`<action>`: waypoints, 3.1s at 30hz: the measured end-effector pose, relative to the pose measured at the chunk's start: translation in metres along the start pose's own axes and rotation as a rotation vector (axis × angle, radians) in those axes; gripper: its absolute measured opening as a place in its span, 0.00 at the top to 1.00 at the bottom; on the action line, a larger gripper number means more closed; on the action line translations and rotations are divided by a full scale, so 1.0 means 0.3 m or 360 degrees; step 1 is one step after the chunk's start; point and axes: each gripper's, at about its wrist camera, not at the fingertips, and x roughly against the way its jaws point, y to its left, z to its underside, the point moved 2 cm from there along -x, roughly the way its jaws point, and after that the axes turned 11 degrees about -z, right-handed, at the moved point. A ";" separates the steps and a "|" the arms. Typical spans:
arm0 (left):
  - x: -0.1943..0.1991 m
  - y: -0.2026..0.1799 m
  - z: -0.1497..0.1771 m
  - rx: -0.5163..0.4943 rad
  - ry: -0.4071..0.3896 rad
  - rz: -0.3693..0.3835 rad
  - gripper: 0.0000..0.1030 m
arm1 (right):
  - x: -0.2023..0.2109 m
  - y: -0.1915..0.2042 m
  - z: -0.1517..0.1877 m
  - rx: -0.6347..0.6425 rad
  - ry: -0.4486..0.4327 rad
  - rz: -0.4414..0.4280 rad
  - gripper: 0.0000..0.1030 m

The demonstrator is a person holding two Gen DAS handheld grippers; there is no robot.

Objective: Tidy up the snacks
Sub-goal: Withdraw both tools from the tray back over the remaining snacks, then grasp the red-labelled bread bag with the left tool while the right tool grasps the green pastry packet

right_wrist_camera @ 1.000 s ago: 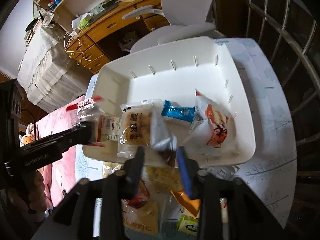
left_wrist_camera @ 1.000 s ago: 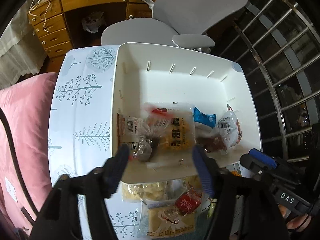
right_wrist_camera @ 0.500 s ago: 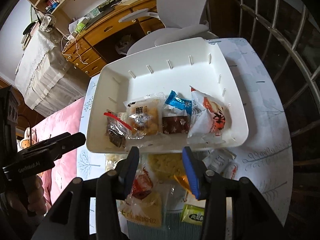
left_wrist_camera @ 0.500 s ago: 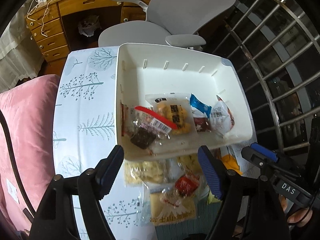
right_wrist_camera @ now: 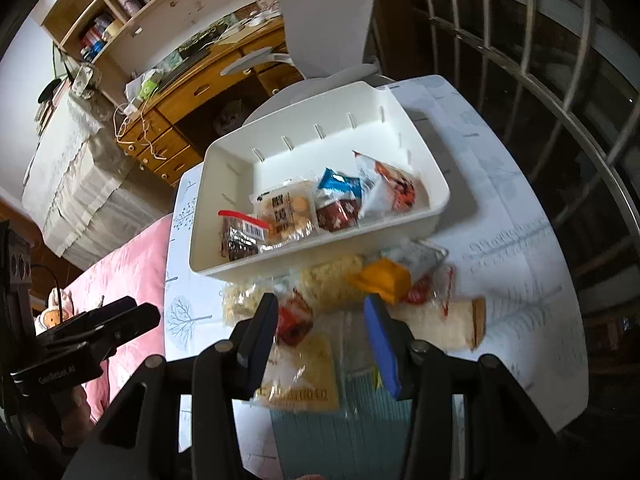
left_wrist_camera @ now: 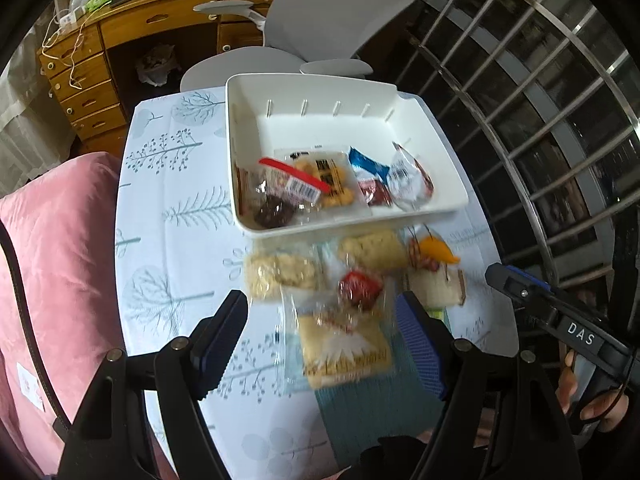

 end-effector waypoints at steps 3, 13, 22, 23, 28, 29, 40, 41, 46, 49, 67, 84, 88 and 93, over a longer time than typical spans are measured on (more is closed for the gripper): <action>0.031 0.002 0.055 -0.0034 -0.0012 0.0007 0.27 | 0.029 -0.007 0.077 -0.0053 -0.0020 0.0014 0.57; 0.094 0.001 0.199 -0.0138 -0.0029 0.0048 0.27 | 0.098 -0.012 0.295 -0.0137 -0.0122 0.0070 0.56; 0.097 -0.048 0.255 -0.0255 -0.0014 0.0055 0.27 | 0.119 -0.030 0.439 -0.0067 -0.0263 0.0098 0.48; 0.093 -0.057 0.254 -0.0263 -0.0012 0.0038 0.27 | 0.122 -0.034 0.446 -0.0053 -0.0276 0.0114 0.48; 0.065 -0.088 0.236 -0.0295 -0.0010 -0.0013 0.19 | 0.128 -0.068 0.474 -0.0004 -0.0355 0.0162 0.42; 0.054 -0.096 0.231 -0.0314 0.0004 -0.0022 0.19 | 0.125 -0.073 0.477 0.0010 -0.0360 0.0165 0.38; -0.109 -0.175 0.162 -0.0477 0.0166 -0.0211 0.19 | 0.054 -0.159 0.482 0.0095 -0.0474 0.0242 0.30; -0.128 -0.186 0.157 -0.0508 0.0185 -0.0220 0.19 | 0.043 -0.171 0.477 0.0094 -0.0476 0.0243 0.29; -0.218 -0.238 0.128 -0.0629 0.0222 -0.0254 0.19 | -0.017 -0.210 0.465 0.0089 -0.0478 0.0262 0.24; -0.275 -0.253 0.106 -0.0621 0.0269 -0.0234 0.19 | -0.066 -0.221 0.463 0.0091 -0.0435 0.0267 0.24; -0.498 -0.313 0.030 -0.0563 0.0285 -0.0189 0.19 | -0.277 -0.291 0.401 0.0137 -0.0213 0.0269 0.24; -0.573 -0.351 0.009 -0.0538 0.0283 -0.0140 0.44 | -0.328 -0.293 0.365 0.0224 -0.0138 0.0298 0.32; -0.568 -0.360 0.018 -0.0531 0.0270 -0.0133 0.49 | -0.334 -0.285 0.368 0.0266 -0.0126 0.0331 0.33; -0.544 -0.360 0.026 -0.0515 0.0264 -0.0125 0.51 | -0.343 -0.272 0.378 0.0334 -0.0094 0.0422 0.40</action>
